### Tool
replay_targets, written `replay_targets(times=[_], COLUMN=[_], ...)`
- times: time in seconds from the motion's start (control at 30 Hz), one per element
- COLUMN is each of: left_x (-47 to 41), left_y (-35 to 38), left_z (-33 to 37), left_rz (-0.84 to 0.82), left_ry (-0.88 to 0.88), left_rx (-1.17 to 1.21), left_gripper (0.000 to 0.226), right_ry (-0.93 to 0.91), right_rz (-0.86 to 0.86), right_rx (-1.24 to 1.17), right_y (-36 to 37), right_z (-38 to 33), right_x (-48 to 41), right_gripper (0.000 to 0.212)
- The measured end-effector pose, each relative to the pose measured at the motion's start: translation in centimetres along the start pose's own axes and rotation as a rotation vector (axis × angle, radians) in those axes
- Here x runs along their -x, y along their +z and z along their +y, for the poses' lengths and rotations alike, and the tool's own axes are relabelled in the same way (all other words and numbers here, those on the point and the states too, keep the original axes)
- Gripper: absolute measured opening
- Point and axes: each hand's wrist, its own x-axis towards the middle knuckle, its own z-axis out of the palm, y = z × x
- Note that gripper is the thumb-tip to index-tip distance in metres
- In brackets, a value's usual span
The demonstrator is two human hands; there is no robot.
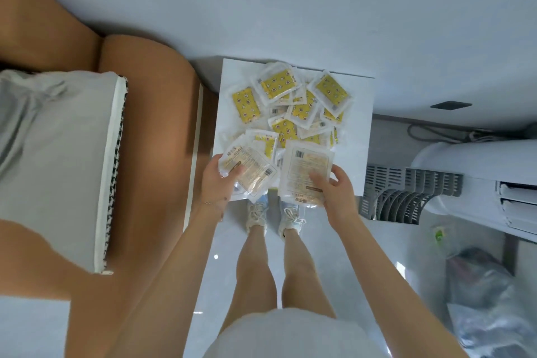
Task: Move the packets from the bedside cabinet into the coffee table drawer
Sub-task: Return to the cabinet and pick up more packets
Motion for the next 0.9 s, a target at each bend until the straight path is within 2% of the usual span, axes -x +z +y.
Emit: replay_targets(times=[0.17, 0.43, 0.53, 0.63, 0.8, 0.9], left_x=[3.9, 9.2, 11.4, 14.6, 20.7, 24.0], left_y=[-1.6, -5.0, -7.2, -9.6, -13.2, -16.0], left_z=[0.9, 1.0, -0.5, -3.1, -7.4, -10.1], left_rz=[-0.006, -0.009, 0.037, 0.081, 0.267, 0.361], left_ry=[-0.018, 0.082, 0.103, 0.081, 0.033, 0.027], left_rx=[0.093, 0.187, 0.238, 0.324, 0.506, 0.524], left_gripper=[0.029, 0.024, 0.022, 0.024, 0.037, 0.036], right_ry=[-0.111, -0.215, -0.233, -0.252, -0.308, -0.325], right_rz=[0.056, -0.036, -0.096, -0.193, -0.367, -0.454], right_rx=[0.108, 0.199, 0.211, 0.268, 0.447, 0.538], right_y=[0.7, 1.0, 1.4, 2.2, 4.3, 6.5], right_z=[-0.5, -1.1, -0.1, 1.2, 3.5, 5.2], right_x=[5.0, 9.5, 10.8, 12.7, 16.5, 19.2], right_gripper=[0.032, 0.044, 0.051, 0.049, 0.040, 0.039])
